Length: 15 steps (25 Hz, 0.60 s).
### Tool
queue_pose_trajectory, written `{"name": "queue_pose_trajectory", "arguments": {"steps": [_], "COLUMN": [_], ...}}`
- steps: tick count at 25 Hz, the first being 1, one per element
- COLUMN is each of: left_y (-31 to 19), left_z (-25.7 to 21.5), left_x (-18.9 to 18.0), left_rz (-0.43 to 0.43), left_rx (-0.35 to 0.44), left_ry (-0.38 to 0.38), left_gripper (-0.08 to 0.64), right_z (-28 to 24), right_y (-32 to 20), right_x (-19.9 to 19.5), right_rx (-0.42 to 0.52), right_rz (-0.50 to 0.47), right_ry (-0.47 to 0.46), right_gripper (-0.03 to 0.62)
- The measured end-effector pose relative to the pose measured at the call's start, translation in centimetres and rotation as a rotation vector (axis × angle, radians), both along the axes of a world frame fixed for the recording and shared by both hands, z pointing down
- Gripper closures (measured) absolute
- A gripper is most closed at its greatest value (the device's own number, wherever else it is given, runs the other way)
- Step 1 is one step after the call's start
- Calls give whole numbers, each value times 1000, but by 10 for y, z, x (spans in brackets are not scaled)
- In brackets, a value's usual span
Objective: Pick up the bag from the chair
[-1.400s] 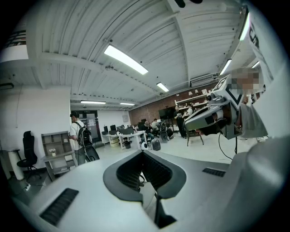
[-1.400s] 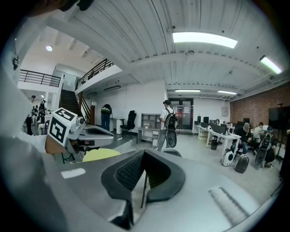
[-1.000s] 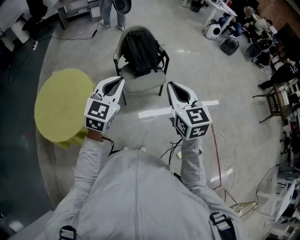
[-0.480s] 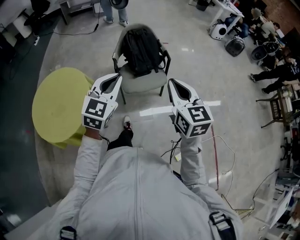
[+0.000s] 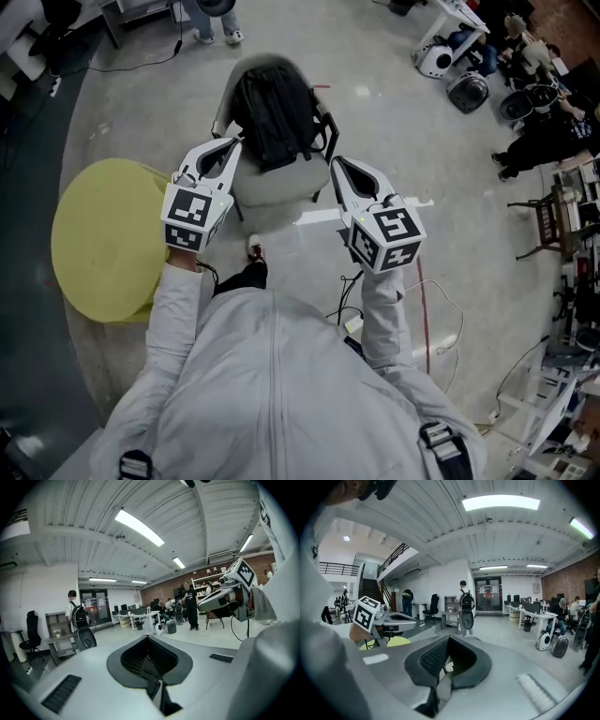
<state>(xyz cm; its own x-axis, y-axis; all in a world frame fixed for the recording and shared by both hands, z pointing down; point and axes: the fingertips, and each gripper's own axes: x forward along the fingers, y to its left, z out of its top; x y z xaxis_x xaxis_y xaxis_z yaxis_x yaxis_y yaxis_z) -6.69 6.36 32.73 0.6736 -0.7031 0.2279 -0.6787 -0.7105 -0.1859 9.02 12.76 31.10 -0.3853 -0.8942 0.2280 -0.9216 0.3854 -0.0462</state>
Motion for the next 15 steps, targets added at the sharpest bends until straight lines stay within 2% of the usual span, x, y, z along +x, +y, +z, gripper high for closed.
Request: {"name": "queue_pose_trajectory", "arguments": {"steps": [12,15], "left_y": [-154,-179], "left_z": [12,22], "left_x": [-3,-6], "left_rz": [10,12], "left_rx": [-53,-77], "left_ry": [2,-4], "left_gripper": [554,554], "right_z": [1,8], "right_y": [-143,-167], "right_x": [0,-1], "right_rx": [-12,-50], "right_rz": [6,18], "right_ry": [37,11], "right_gripper": [584,584]}}
